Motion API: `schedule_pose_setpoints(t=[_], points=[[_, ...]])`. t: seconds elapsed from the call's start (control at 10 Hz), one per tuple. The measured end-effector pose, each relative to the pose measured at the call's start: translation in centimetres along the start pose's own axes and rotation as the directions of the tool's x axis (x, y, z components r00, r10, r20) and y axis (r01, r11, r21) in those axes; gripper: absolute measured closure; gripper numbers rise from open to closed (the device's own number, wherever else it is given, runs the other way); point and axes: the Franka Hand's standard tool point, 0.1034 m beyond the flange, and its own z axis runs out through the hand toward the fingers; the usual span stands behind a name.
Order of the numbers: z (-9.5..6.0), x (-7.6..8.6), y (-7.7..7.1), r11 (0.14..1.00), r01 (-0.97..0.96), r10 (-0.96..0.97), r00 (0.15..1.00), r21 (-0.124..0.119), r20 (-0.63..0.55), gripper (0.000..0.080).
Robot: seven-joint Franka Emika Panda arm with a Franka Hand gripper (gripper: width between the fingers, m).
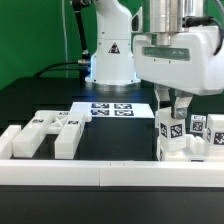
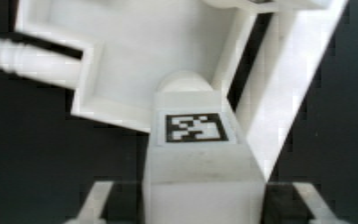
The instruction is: Assemble chair
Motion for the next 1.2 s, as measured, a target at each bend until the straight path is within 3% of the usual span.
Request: schedule_pose_setpoints(t=[0.1, 0.2, 0.3, 0.4, 0.5, 0.8, 1.2], points=[[0.0, -0.01, 0.0, 1.0, 0.021, -0.021, 1.0, 0.0, 0.0, 0.0508], [0.06, -0.03, 0.03, 1.0, 0.024, -0.024, 1.0, -0.001, 0.0, 0.0426], [0.1, -0.03, 0.05, 0.998, 0.066, -0.066, 0.998, -0.002, 0.0, 0.0262], [0.11, -0.04, 0.06, 0.996, 0.093, -0.093, 0.996, -0.003, 0.001, 0.0262], [0.12, -0.04, 0.09, 0.983, 0.186, -0.186, 0.983, -0.004, 0.001, 0.0175], [0.09, 0.02, 0.03, 0.878, 0.478, -0.478, 0.878, -0.002, -0.001, 0.0152], [0.18, -0.16, -0.05, 0.619, 0.785, -0.785, 0.619, 0.0, -0.005, 0.015]])
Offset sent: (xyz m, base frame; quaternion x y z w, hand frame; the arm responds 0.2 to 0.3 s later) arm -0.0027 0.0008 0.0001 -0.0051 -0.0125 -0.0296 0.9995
